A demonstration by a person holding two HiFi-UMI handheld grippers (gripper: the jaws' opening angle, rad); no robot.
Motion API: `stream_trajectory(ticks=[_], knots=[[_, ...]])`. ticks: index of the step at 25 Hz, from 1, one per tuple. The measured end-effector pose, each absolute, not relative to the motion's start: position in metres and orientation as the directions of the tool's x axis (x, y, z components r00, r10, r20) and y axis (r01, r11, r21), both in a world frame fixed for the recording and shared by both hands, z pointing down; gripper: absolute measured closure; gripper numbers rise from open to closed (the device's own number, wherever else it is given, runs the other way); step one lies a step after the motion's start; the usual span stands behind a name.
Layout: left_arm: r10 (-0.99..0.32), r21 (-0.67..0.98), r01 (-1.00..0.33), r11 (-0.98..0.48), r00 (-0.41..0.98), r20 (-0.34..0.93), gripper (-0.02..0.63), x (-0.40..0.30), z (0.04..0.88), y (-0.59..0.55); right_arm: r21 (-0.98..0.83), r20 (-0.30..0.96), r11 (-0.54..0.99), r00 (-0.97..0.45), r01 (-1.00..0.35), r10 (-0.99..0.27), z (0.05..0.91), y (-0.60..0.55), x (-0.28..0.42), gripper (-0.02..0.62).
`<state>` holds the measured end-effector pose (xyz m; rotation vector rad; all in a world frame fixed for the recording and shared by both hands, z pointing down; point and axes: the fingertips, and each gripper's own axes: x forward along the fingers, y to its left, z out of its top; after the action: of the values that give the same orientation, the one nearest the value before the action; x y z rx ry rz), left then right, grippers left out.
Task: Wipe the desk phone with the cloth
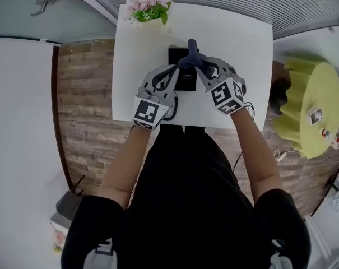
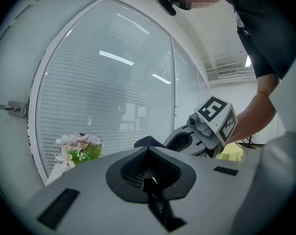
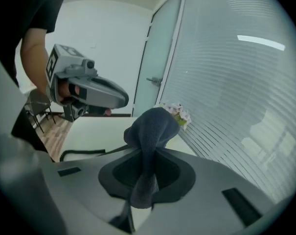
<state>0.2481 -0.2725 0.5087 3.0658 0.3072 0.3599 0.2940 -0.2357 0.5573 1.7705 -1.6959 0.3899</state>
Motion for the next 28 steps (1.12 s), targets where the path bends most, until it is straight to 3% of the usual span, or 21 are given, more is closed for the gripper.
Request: stream_trajectory(ticks=[11, 28], knots=[[0.188, 0.093, 0.169, -0.981, 0.948, 0.257, 0.597, 0.258, 0.542, -0.298, 0.42, 0.752, 0.256, 0.176, -0.871, -0.635, 0.635, -0.275, 0.313, 0.532], [0.192, 0.11, 0.166, -0.98, 0.933, 0.304, 0.597, 0.244, 0.567, -0.275, 0.235, 0.854, 0.407, -0.012, -0.882, -0.52, 0.672, -0.247, 0.25, 0.534]])
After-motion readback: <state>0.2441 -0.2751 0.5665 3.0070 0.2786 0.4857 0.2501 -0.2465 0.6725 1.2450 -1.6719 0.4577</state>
